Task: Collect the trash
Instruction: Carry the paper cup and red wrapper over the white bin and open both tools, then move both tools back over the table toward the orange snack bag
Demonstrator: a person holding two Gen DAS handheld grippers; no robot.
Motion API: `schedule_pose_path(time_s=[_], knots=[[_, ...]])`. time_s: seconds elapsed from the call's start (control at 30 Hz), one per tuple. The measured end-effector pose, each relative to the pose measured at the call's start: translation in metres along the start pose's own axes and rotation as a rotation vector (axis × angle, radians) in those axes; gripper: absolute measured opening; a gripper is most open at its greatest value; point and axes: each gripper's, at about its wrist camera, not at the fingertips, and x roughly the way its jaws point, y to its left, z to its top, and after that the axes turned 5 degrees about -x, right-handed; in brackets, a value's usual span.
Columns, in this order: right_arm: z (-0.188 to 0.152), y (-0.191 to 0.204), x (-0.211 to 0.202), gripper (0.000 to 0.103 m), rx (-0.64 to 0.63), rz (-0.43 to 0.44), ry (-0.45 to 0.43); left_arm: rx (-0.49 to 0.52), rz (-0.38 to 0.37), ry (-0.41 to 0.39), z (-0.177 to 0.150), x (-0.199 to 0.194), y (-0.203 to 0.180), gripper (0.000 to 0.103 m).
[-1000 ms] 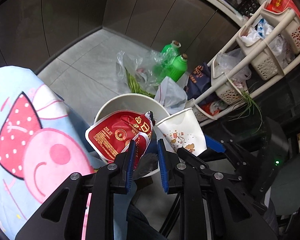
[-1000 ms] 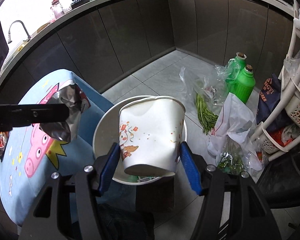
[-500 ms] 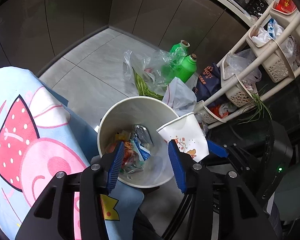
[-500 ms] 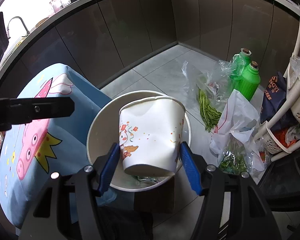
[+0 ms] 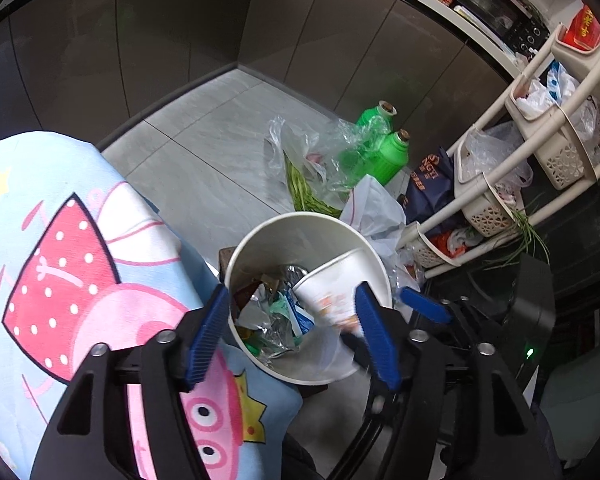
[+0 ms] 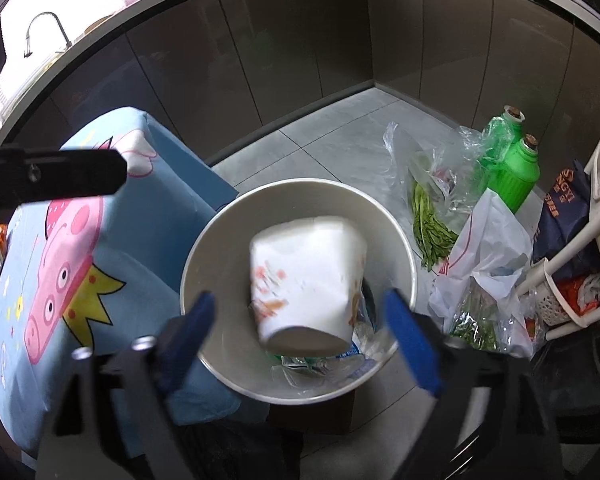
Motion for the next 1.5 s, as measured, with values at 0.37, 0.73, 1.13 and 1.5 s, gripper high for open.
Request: schedule_pose_path(time_s=[0.37,0.73,1.13,1.5], knots=[[-0.005,0.012,-0.007,0.099,-0.040,-0.005,0.035,-0.063,0.020,-0.047,0.000,-0.015,0.011,0.088],[0.010,0.034,-0.048,0.100,-0.096,-0.011,-0.034,-0.079,0.069,-0.128,-0.009,-0.061,0.013,0.094],[0.025,0.089,-0.096,0.100,-0.224,-0.002,-0.115,-0.123,0.139,-0.220,-0.051,-0.134,0.041,0.094],[0.035,0.148,-0.118,0.100,-0.337,0.039,-0.159,-0.256,0.181,-0.278,-0.097,-0.190,0.096,0.094]])
